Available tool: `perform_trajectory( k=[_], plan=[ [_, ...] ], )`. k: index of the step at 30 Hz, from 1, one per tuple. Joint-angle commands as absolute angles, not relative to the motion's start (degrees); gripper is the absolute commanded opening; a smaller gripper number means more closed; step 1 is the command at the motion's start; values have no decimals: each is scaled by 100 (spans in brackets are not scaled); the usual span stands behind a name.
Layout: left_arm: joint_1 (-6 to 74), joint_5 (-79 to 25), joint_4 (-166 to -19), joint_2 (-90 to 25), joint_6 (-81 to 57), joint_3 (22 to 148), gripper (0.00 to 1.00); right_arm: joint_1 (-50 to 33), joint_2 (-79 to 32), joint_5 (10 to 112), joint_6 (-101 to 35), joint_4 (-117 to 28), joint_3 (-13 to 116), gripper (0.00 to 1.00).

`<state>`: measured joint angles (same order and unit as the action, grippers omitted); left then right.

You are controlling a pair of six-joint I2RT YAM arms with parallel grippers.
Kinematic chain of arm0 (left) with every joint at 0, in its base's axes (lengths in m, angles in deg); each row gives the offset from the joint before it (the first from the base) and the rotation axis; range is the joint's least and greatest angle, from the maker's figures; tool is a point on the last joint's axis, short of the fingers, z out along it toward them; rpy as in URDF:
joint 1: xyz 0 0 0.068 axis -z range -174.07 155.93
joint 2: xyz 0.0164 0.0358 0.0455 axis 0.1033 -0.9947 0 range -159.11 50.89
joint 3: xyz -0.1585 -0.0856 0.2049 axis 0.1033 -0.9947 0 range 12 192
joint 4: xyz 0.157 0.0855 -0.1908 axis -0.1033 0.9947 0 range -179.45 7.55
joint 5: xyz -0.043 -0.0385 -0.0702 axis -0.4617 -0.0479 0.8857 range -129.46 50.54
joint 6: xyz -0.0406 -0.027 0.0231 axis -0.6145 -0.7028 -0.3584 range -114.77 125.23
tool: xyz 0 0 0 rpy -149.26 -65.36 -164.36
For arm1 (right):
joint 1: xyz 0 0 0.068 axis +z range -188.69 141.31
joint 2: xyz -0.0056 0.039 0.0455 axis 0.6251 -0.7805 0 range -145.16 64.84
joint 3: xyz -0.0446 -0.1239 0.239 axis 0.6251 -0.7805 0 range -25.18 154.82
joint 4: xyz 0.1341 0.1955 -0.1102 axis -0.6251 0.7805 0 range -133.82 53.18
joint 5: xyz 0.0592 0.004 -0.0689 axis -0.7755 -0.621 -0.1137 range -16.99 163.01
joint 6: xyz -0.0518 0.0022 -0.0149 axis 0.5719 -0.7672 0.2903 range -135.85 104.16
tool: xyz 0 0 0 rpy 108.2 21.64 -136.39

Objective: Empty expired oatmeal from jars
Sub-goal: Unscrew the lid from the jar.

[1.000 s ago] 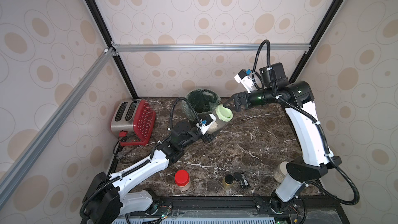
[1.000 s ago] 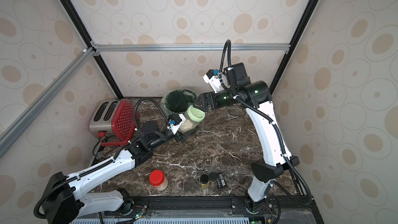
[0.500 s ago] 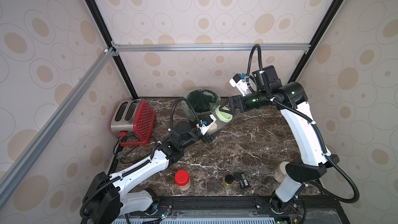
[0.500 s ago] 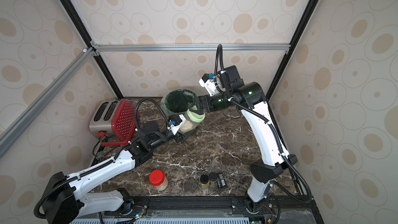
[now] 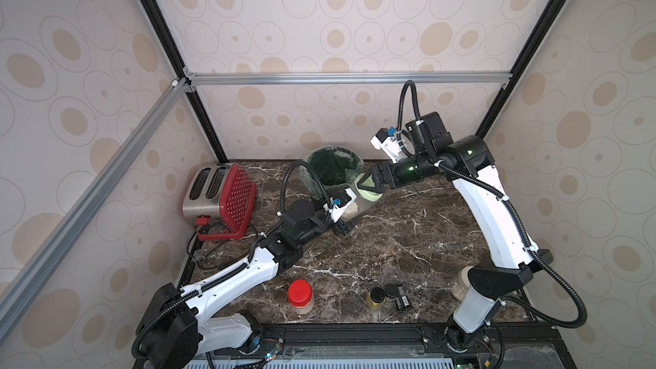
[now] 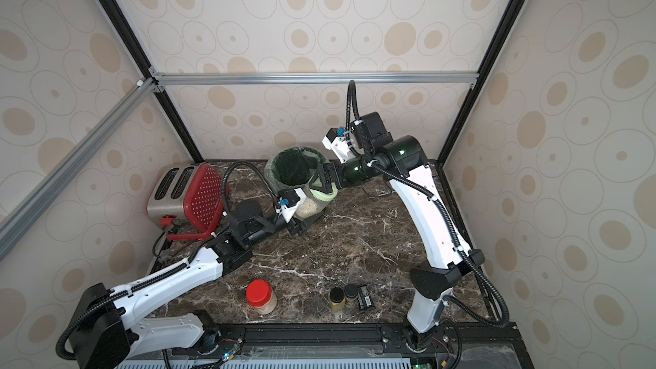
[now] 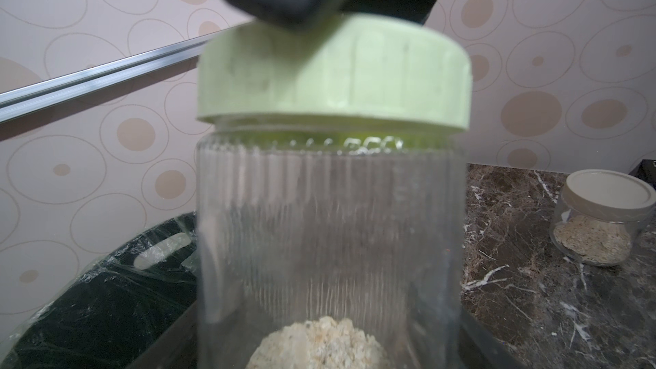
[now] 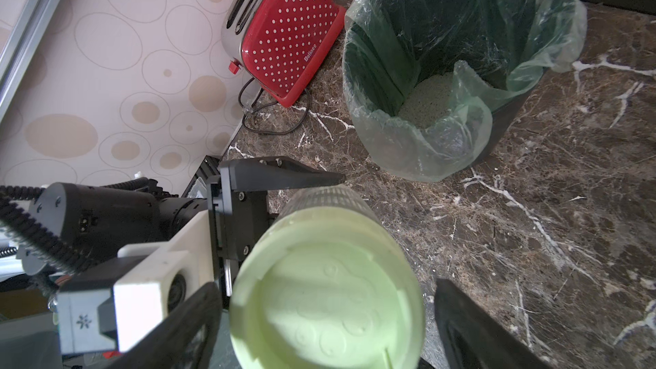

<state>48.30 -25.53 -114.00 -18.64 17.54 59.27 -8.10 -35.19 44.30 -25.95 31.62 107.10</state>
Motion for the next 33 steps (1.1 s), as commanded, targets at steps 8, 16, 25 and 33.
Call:
perform_trajectory(
  k=[8,16,25,33],
  plan=[
    [4803,-2555,-11832,-1679,1894,6080,0,-670,-3658,4362,-2389,3360,10782,90],
    [4803,-2547,-11827,-1685,1861,6076,0,-670,-3668,4138,-1924,3365,11153,70],
    [4803,-2482,-11924,-1722,1779,5960,0,-685,-2604,2289,2379,2501,9524,42],
    [4808,-2516,-11950,-1669,1789,5837,0,-1042,-2605,2087,3650,3092,9753,41]
  ],
)
